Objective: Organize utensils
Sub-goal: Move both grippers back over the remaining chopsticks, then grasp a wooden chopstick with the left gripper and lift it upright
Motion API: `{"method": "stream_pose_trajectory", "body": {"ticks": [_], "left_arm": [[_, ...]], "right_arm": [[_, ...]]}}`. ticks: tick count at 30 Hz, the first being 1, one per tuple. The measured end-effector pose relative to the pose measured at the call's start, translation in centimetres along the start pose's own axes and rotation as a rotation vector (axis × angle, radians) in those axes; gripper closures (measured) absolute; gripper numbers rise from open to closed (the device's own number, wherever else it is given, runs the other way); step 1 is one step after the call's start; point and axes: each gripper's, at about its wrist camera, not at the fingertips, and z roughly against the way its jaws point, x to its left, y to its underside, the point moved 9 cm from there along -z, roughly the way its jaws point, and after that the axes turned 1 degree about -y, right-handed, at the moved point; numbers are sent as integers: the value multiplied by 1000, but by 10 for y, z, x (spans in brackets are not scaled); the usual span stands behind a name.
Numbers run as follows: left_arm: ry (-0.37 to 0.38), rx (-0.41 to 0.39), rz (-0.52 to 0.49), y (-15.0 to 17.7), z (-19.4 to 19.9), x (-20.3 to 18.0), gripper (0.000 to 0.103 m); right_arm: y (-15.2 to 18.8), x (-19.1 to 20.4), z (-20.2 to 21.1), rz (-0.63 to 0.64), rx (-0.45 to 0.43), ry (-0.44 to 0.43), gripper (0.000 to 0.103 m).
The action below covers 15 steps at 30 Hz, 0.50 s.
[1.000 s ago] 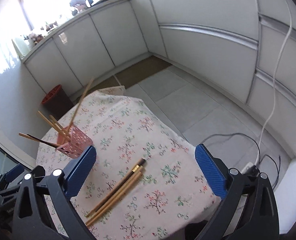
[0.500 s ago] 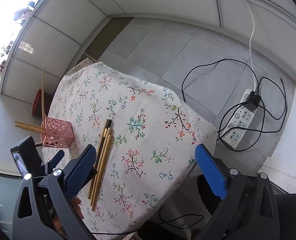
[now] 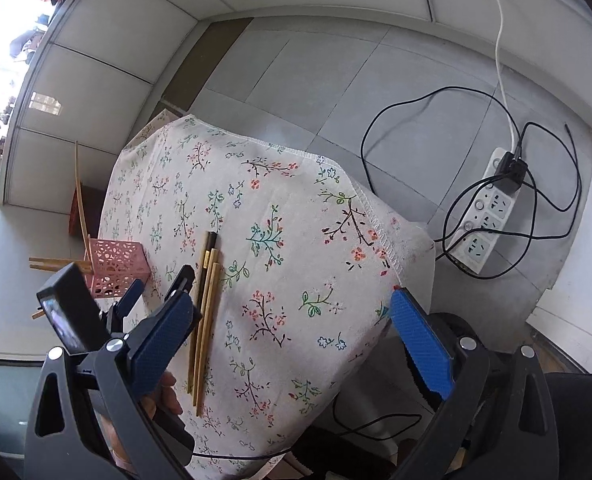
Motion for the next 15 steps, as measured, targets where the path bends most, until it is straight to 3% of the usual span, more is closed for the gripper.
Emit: {"method": "stream_pose_trajectory", "body": {"ticks": [5, 11, 15], "left_arm": [[280, 52, -72, 17, 12, -42, 35], [332, 97, -64, 28, -9, -50, 35], [472, 93, 21, 24, 5, -48, 39]], "right_arm": [[-8, -6, 9, -27, -57, 14, 7], [-6, -6, 4, -24, -31, 14, 7], [-5, -5, 3, -24, -25, 12, 7]]}}
